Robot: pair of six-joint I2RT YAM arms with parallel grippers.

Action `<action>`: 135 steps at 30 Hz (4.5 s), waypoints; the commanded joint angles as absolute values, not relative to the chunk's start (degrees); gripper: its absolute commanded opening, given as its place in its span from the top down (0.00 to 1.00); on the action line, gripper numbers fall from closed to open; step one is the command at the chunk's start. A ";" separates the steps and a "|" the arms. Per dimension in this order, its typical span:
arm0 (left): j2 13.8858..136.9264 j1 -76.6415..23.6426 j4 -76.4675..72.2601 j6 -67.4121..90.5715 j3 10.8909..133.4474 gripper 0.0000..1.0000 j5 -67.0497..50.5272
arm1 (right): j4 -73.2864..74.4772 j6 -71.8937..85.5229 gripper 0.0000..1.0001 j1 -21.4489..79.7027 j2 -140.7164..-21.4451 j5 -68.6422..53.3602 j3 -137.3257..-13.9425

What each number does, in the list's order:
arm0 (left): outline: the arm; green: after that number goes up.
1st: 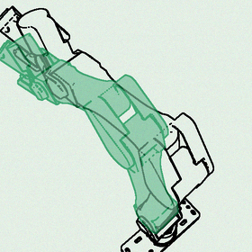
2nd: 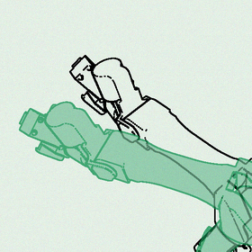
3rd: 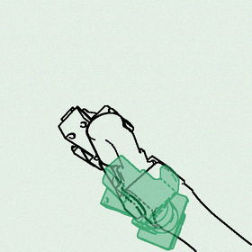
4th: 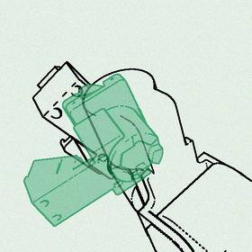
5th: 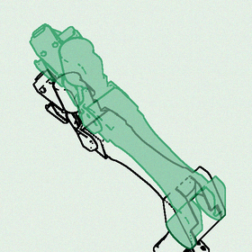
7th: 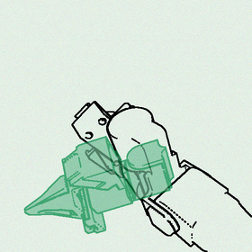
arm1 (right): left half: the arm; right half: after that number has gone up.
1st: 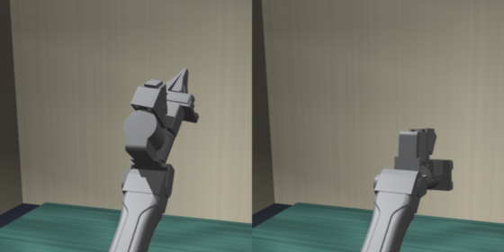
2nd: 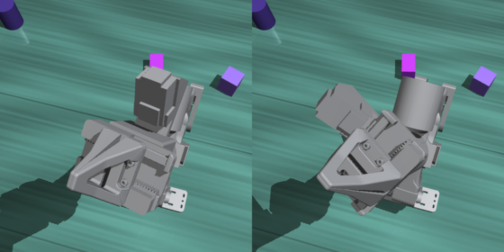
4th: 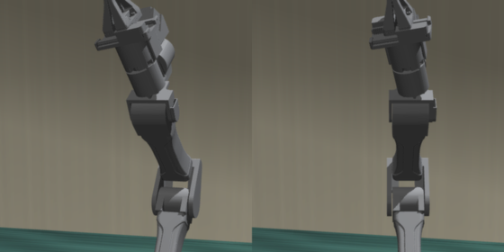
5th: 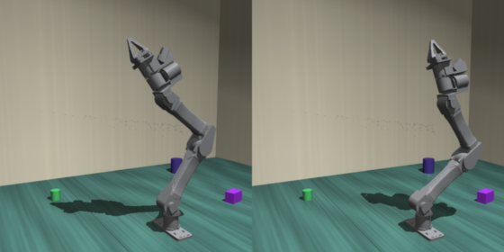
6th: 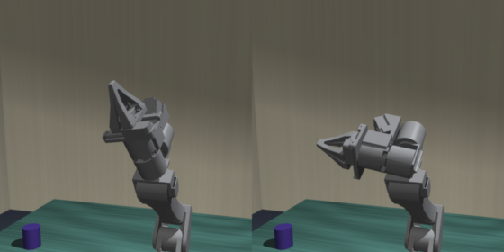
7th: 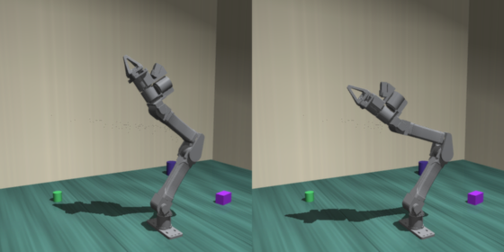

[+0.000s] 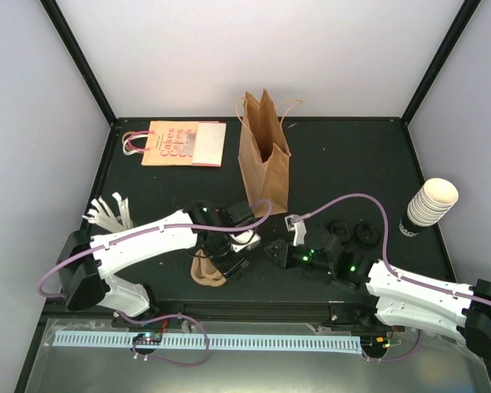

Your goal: Pack the takeout coffee

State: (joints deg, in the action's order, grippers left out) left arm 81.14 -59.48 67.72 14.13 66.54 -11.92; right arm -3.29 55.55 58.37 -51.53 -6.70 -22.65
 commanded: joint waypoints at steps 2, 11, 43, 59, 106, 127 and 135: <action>83.12 -59.58 68.29 13.58 65.29 0.37 -7.66 | -3.61 54.91 0.70 58.01 -51.76 -6.70 -22.85; 83.82 -59.59 69.04 14.06 67.37 0.77 -7.48 | -3.25 54.94 0.70 58.01 -51.30 -6.28 -22.57; 69.39 -40.10 59.91 30.47 79.93 0.91 -36.18 | -4.07 33.51 0.69 58.51 -54.81 -11.09 -28.54; 64.57 -39.64 49.83 36.61 75.34 0.86 -46.36 | 0.73 9.30 0.02 58.54 -38.68 1.25 -29.72; 68.05 -39.64 51.92 30.86 73.91 0.82 -51.12 | -3.57 -37.52 0.21 59.66 -48.84 -20.26 -37.88; 67.02 -39.58 54.52 27.38 72.83 0.74 -52.64 | -0.90 -38.81 0.59 59.68 -43.43 -14.41 -33.43; 64.79 -36.38 56.96 24.96 71.78 0.73 -54.43 | 0.93 -38.10 0.60 59.61 -42.03 -13.37 -32.90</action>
State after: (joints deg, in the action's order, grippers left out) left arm 67.13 -38.46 54.02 27.44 72.40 -51.81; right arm 0.93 -37.74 59.44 -43.64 -15.31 -33.45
